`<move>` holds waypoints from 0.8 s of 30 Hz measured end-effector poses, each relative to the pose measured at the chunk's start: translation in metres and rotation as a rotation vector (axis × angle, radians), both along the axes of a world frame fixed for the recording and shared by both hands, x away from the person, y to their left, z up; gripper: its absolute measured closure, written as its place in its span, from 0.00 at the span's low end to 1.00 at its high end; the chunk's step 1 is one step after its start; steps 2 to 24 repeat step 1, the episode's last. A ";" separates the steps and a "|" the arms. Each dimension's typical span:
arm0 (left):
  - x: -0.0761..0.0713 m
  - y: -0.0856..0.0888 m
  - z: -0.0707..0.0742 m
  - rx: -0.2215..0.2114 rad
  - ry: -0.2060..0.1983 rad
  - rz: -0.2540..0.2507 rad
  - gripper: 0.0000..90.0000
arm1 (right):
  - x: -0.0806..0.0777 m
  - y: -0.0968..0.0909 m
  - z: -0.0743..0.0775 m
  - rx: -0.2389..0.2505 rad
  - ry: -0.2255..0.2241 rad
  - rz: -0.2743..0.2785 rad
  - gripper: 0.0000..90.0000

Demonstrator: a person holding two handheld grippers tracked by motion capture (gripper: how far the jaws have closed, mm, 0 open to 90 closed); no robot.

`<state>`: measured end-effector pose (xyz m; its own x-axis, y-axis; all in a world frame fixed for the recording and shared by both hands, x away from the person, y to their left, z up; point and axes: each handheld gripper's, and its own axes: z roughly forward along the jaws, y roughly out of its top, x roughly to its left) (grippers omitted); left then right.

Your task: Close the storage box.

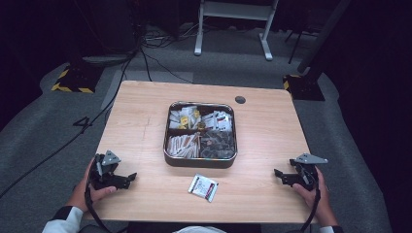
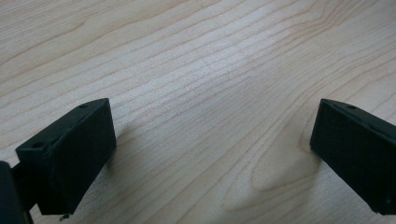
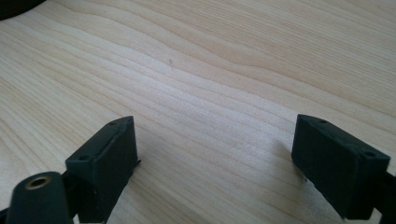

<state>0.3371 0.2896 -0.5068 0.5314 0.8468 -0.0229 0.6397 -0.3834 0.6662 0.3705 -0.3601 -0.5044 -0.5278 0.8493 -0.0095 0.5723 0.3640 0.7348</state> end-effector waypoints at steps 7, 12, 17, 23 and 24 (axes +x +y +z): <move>0.000 0.000 0.000 0.000 0.000 0.000 0.01 | 0.000 0.000 0.000 0.000 0.000 0.000 0.16; 0.000 0.000 0.000 0.000 0.000 0.000 0.01 | 0.000 0.000 0.000 0.000 0.000 0.000 0.16; 0.000 0.000 0.000 0.000 0.000 0.000 0.01 | 0.000 0.000 0.000 0.000 0.000 0.000 0.16; 0.000 0.000 0.000 0.000 0.000 0.000 0.01 | 0.000 0.000 0.000 0.000 0.000 0.000 0.16; 0.000 0.000 0.000 0.000 0.000 0.000 0.01 | 0.000 0.000 0.000 0.000 0.000 0.000 0.16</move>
